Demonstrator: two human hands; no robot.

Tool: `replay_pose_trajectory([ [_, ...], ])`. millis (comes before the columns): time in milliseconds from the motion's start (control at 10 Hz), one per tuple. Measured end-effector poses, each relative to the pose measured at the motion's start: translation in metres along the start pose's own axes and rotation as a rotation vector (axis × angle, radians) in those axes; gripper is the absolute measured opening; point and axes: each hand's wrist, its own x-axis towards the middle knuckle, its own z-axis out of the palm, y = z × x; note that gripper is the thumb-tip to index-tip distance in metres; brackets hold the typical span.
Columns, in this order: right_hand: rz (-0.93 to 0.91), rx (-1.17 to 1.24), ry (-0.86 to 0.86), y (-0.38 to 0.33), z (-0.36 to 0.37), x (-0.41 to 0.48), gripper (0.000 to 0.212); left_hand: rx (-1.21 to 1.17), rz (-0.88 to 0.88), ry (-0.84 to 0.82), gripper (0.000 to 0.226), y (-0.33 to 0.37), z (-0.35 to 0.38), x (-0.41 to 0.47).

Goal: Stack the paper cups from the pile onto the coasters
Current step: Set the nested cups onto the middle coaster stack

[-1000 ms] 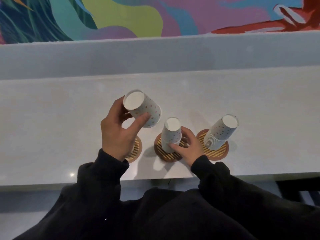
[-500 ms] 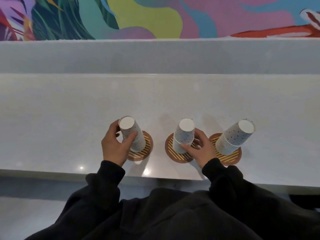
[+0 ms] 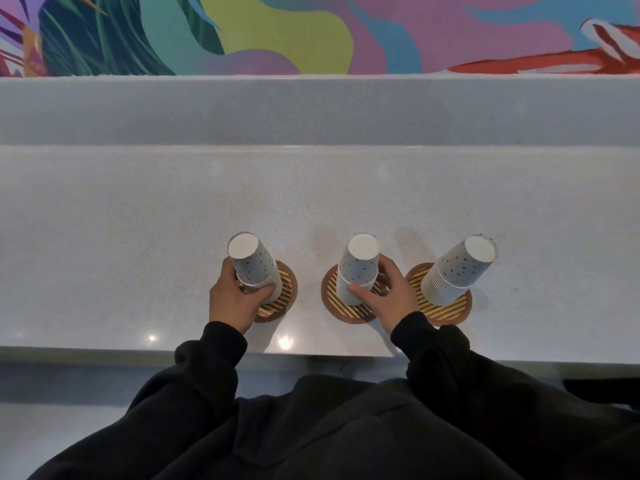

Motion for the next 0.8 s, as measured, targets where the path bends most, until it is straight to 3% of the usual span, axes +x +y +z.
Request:
replay_pose_trajectory([
  [600,0.025,-0.022,-0.004,-0.005,-0.001,-0.004,0.071,0.011,0.014,-0.022,0.087,-0.004,0.002,0.001],
  [800,-0.008,-0.046,0.014,-0.013,-0.010,-0.007,0.085,-0.070,0.154,0.020,0.105,0.018,-0.011,-0.005],
])
